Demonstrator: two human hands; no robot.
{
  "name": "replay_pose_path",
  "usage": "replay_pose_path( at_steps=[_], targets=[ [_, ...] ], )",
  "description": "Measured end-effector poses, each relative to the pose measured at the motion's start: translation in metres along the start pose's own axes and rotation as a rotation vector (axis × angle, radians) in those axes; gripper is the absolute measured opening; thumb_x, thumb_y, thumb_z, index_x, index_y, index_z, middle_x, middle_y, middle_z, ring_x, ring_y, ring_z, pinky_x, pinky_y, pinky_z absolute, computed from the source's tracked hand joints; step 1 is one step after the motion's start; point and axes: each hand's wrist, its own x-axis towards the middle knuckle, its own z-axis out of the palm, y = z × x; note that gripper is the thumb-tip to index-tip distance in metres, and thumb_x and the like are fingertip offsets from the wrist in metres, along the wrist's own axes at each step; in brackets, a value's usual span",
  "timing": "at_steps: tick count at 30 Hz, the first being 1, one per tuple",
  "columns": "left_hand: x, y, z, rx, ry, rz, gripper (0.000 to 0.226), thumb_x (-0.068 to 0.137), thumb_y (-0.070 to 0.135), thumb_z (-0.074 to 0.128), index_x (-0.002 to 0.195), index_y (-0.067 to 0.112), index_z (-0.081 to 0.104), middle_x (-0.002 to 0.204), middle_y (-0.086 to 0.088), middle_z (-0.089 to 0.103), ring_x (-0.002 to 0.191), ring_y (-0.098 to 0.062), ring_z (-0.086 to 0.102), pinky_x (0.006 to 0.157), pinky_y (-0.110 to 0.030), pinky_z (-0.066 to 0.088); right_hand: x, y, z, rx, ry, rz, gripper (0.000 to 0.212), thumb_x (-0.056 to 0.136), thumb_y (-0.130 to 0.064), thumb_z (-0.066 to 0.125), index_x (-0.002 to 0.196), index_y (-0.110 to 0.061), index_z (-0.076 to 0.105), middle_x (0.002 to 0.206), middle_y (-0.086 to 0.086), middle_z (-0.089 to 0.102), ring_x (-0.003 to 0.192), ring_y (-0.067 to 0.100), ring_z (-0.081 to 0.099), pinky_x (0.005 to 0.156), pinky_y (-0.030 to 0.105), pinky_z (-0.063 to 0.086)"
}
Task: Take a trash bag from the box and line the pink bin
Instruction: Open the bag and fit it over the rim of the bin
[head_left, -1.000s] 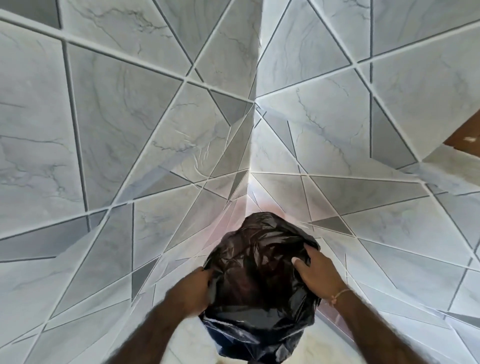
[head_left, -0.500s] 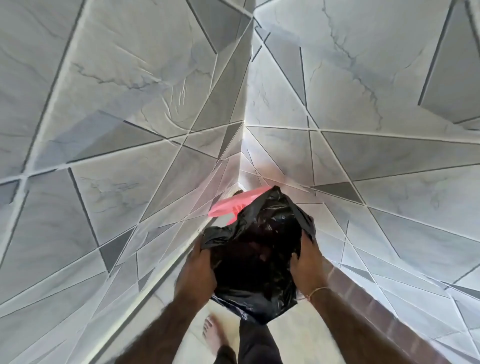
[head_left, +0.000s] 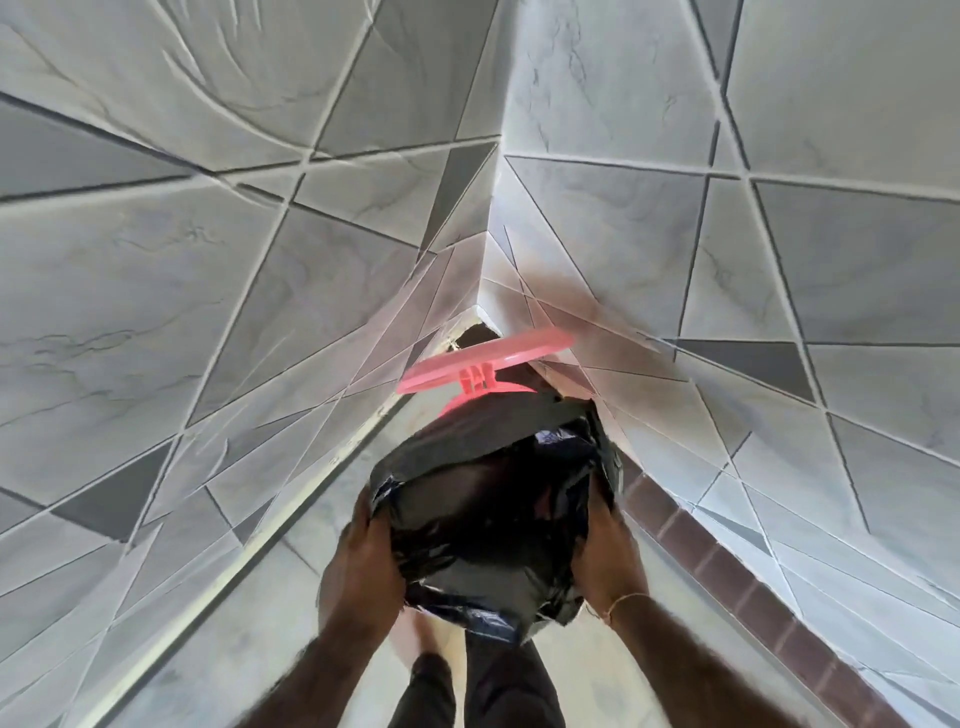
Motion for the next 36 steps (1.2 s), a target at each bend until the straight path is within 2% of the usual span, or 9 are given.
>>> replay_pose_path(
  at_steps=[5, 10, 15, 18, 21, 23, 27, 31, 36],
  targets=[
    [0.026, -0.021, 0.030, -0.050, 0.038, -0.044, 0.074, 0.077, -0.009, 0.043, 0.145, 0.020, 0.034, 0.155, -0.002, 0.032, 0.117, -0.039, 0.056, 0.081, -0.049, 0.054, 0.039, 0.010, 0.041, -0.022, -0.080, -0.027, 0.090, 0.082, 0.008, 0.041, 0.155, -0.028, 0.002, 0.156, 0.013, 0.034, 0.120, 0.046, 0.055, 0.098, 0.052, 0.049],
    [0.051, -0.047, 0.039, -0.096, 0.131, -0.122, 0.070, 0.074, -0.010, 0.046, 0.137, 0.021, 0.040, 0.150, -0.006, 0.037, 0.116, -0.043, 0.053, 0.087, -0.054, 0.051, 0.073, 0.005, 0.091, 0.070, -0.171, -0.095, 0.092, 0.080, 0.001, 0.046, 0.154, -0.028, -0.001, 0.149, 0.015, 0.044, 0.123, 0.038, 0.055, 0.098, 0.044, 0.048],
    [0.068, -0.052, 0.039, -0.138, 0.218, -0.193, 0.063, 0.079, -0.004, 0.048, 0.134, 0.026, 0.043, 0.142, -0.006, 0.043, 0.113, -0.043, 0.053, 0.087, -0.053, 0.049, 0.094, -0.024, 0.129, 0.182, -0.286, -0.109, 0.081, 0.084, 0.006, 0.040, 0.155, -0.017, 0.007, 0.158, 0.014, 0.029, 0.144, 0.027, 0.031, 0.114, 0.023, 0.020],
    [0.074, -0.046, 0.043, -0.150, 0.204, -0.191, 0.066, 0.082, 0.002, 0.052, 0.137, 0.034, 0.035, 0.146, -0.002, 0.040, 0.116, -0.041, 0.051, 0.088, -0.054, 0.049, 0.108, -0.024, 0.139, 0.256, -0.240, -0.062, 0.076, 0.088, -0.003, 0.046, 0.155, -0.016, 0.012, 0.152, 0.016, 0.041, 0.139, 0.031, 0.039, 0.112, 0.030, 0.029],
    [0.075, -0.033, 0.056, -0.142, 0.163, -0.120, 0.067, 0.083, 0.002, 0.051, 0.138, 0.036, 0.033, 0.149, -0.001, 0.038, 0.117, -0.041, 0.053, 0.085, -0.055, 0.051, 0.123, -0.001, 0.123, 0.304, -0.110, 0.032, 0.066, 0.086, -0.007, 0.053, 0.148, -0.018, 0.032, 0.137, 0.012, 0.056, 0.126, 0.036, 0.052, 0.103, 0.035, 0.041],
    [0.078, -0.024, 0.070, -0.138, 0.123, -0.062, 0.063, 0.083, 0.001, 0.050, 0.137, 0.030, 0.038, 0.151, -0.001, 0.036, 0.113, -0.041, 0.057, 0.080, -0.052, 0.053, 0.132, 0.022, 0.103, 0.296, -0.017, 0.091, 0.059, 0.086, -0.011, 0.057, 0.142, -0.018, 0.041, 0.132, 0.010, 0.058, 0.118, 0.036, 0.057, 0.096, 0.033, 0.042],
    [0.089, 0.001, 0.102, -0.158, 0.040, 0.044, 0.057, 0.081, 0.005, 0.046, 0.138, 0.016, 0.043, 0.147, -0.003, 0.038, 0.112, -0.040, 0.058, 0.078, -0.047, 0.056, 0.149, 0.081, 0.064, 0.169, 0.075, 0.224, 0.051, 0.085, -0.016, 0.062, 0.135, -0.011, 0.048, 0.127, 0.024, 0.062, 0.111, 0.043, 0.059, 0.089, 0.040, 0.047],
    [0.100, 0.019, 0.123, -0.154, 0.017, -0.005, 0.056, 0.087, 0.008, 0.044, 0.139, 0.027, 0.037, 0.150, 0.006, 0.034, 0.120, -0.030, 0.054, 0.081, -0.045, 0.054, 0.158, 0.116, 0.057, 0.116, 0.119, 0.358, 0.054, 0.083, -0.013, 0.062, 0.135, -0.008, 0.046, 0.130, 0.024, 0.059, 0.116, 0.044, 0.056, 0.092, 0.039, 0.044],
    [0.118, -0.024, 0.130, -0.120, -0.009, -0.029, 0.063, 0.080, 0.001, 0.047, 0.139, 0.023, 0.034, 0.150, -0.003, 0.035, 0.117, -0.040, 0.055, 0.083, -0.053, 0.055, 0.154, 0.102, 0.094, 0.150, 0.055, 0.215, 0.073, 0.073, -0.020, 0.062, 0.140, -0.031, 0.036, 0.131, 0.014, 0.061, 0.113, 0.039, 0.060, 0.093, 0.047, 0.052]
  ],
)
